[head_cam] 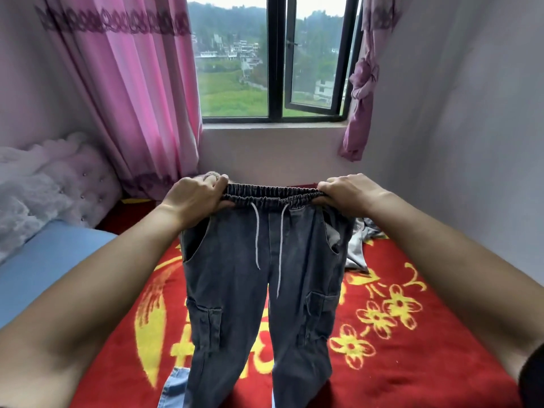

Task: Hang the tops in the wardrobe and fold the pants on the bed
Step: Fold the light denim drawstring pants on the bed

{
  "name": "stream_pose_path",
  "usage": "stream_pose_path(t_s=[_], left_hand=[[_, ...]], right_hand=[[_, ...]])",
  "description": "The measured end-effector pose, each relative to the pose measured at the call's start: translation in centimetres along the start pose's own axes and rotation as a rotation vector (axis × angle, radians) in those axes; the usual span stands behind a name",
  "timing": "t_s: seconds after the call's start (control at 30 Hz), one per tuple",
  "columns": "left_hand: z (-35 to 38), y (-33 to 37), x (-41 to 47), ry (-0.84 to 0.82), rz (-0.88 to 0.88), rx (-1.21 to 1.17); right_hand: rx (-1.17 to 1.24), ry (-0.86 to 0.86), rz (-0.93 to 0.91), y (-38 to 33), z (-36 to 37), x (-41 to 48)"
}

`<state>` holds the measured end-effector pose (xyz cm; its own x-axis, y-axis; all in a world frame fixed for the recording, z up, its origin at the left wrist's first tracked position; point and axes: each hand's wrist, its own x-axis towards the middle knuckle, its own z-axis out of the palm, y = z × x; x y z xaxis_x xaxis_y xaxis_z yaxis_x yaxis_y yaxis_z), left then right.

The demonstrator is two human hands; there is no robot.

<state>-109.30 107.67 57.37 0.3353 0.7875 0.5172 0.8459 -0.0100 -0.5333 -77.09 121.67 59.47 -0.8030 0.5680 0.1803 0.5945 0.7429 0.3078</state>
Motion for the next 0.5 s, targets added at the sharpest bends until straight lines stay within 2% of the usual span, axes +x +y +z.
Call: stream_pose_path(t_s=[0.17,0.23,0.33,0.4,0.5], left_hand=[[4.9,1.1,0.6,0.014,0.108,-0.015],[6.6,1.8,0.9,-0.043,0.113,-0.026],[8.8,3.5,1.3,-0.182,0.063,-0.136],[9.9,5.2,1.8,-0.401,0.017,-0.233],[11.9,8.6,1.6,-0.938,-0.018,-0.365]], right_hand=[[0.083,-0.074,0.031,1.4,3.3,2.1],[0.080,-0.131,0.035,2.1,4.7,2.6],[0.230,-0.315,0.076,3.1,7.4,2.8],[0.349,-0.478,0.095,3.6,10.0,2.6],[0.423,-0.710,0.057,3.5,15.1,1.7]])
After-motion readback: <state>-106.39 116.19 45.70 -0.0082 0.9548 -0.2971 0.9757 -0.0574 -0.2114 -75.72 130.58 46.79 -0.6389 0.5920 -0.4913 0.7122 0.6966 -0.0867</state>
